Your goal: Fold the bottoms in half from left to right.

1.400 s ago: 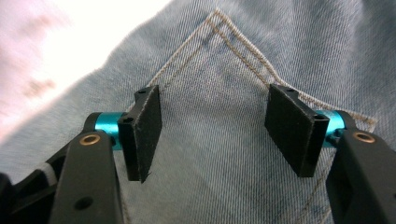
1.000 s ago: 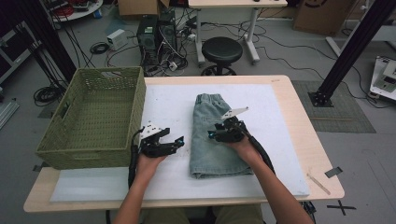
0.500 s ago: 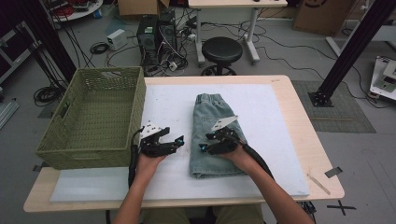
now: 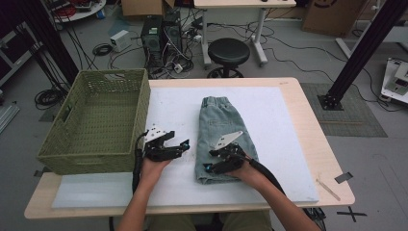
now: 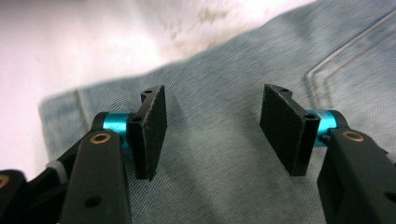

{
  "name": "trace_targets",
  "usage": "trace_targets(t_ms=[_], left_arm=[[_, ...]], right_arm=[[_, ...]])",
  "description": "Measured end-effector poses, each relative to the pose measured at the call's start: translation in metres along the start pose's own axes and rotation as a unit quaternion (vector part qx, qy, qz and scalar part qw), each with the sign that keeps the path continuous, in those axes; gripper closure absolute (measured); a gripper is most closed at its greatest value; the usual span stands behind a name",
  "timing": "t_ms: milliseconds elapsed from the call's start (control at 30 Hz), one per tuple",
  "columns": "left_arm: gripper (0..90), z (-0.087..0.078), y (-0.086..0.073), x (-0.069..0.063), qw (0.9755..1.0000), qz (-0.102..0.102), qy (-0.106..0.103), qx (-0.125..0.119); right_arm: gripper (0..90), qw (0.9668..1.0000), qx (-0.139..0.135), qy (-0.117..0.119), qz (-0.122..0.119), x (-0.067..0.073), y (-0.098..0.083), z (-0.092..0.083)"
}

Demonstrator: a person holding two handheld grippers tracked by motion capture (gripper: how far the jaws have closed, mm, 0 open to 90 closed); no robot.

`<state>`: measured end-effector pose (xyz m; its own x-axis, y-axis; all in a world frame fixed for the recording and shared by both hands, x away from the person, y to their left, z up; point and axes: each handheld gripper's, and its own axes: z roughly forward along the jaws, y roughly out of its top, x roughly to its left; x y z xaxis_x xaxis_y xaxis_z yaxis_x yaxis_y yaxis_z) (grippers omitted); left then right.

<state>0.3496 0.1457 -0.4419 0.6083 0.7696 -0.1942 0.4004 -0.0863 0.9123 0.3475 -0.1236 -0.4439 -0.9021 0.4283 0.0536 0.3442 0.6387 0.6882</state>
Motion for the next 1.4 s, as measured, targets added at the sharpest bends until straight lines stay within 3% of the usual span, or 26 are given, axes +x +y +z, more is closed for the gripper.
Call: trace_targets(t_ms=[100,233,367,500,600,800,933,967,1000,1233,1400], left_arm=[[25.5,0.000,0.000,0.000,1.0000,0.000,0.000,0.000],[25.5,0.001,0.000,0.000,1.0000,0.000,-0.001,0.001],[25.5,0.003,0.000,-0.001,1.0000,-0.001,-0.001,0.002],[25.5,0.004,0.000,-0.002,1.0000,-0.001,-0.002,0.002],[25.5,0.005,0.000,-0.003,1.0000,-0.001,-0.002,0.003],[25.5,0.005,0.000,-0.004,1.0000,0.000,-0.004,0.004],[25.5,0.005,0.000,-0.005,1.0000,-0.001,-0.003,0.002],[25.5,0.005,0.000,-0.005,1.0000,-0.001,-0.003,0.002],[25.5,0.006,0.000,-0.005,1.0000,-0.001,-0.003,0.003],[25.5,0.009,0.001,-0.007,1.0000,-0.003,-0.002,0.006],[25.5,0.012,0.003,-0.009,0.9999,-0.007,-0.003,0.008]], right_arm=[[41.0,1.0000,0.003,-0.003,-0.002,0.002,0.000,0.000],[42.6,0.9997,-0.014,0.019,0.005,0.006,-0.001,-0.006],[46.6,0.9997,0.000,0.020,-0.016,0.013,-0.003,-0.002],[47.2,0.9996,0.003,0.026,-0.015,0.013,-0.003,-0.005],[47.2,0.9994,-0.021,0.026,0.001,0.011,-0.006,-0.016],[50.9,0.9969,-0.060,-0.013,0.050,-0.014,-0.024,-0.054],[56.1,0.9946,-0.051,-0.056,0.071,-0.030,-0.045,-0.077],[56.1,0.9946,-0.051,-0.056,0.071,-0.030,-0.045,-0.077],[60.0,0.9930,-0.036,-0.078,0.080,-0.036,-0.058,-0.085],[76.5,0.9935,-0.002,-0.079,0.082,-0.035,-0.089,-0.093],[77.0,0.9942,-0.004,-0.082,0.070,-0.026,-0.097,-0.094]])
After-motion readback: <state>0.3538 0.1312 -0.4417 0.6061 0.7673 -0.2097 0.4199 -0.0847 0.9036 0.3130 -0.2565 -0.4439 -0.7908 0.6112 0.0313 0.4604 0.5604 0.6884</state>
